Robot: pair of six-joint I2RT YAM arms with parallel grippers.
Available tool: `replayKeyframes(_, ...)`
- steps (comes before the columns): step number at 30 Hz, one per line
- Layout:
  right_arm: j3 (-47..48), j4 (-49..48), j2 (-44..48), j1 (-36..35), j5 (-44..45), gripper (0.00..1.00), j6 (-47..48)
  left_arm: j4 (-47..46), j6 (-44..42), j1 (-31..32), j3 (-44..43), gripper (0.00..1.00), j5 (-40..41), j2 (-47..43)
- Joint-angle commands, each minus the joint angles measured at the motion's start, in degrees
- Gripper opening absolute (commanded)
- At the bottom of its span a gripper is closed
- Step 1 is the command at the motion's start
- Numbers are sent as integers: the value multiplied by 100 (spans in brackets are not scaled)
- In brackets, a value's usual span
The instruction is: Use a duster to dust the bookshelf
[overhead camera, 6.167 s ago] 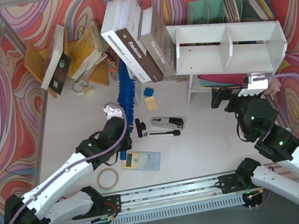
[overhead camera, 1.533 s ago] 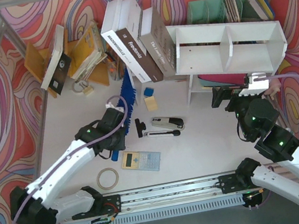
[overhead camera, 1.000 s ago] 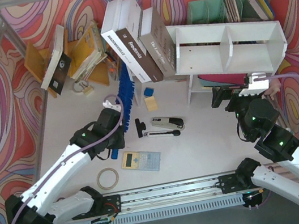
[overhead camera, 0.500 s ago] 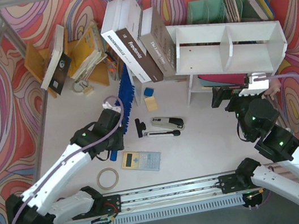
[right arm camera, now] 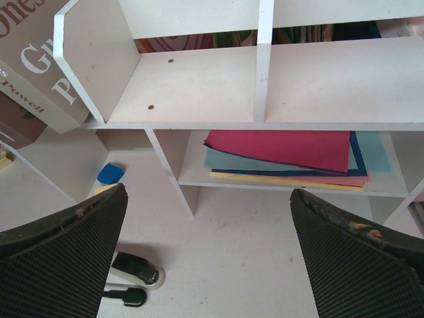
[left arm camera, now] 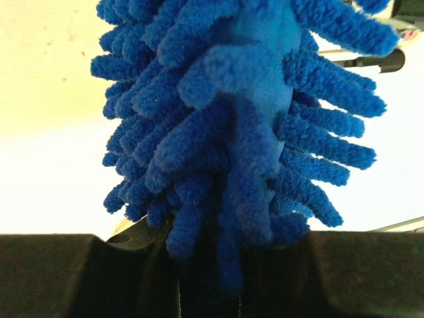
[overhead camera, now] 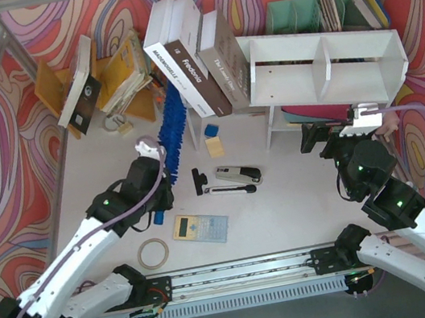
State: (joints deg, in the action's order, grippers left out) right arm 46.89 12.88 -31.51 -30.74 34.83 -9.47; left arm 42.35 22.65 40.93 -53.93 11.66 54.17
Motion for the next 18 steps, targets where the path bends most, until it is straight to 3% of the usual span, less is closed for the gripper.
replayKeyframes(1,-40,-38,31,-2,15,99,-70,-106,-119,21,25,0,-324,465)
replayKeyframes(11,-24,-34,64,-2,37,99,-58,249,-173,21,-134,0,-773,1610)
replayKeyframes(18,-31,-45,49,-2,33,99,-48,311,-150,21,-164,0,-722,1783)
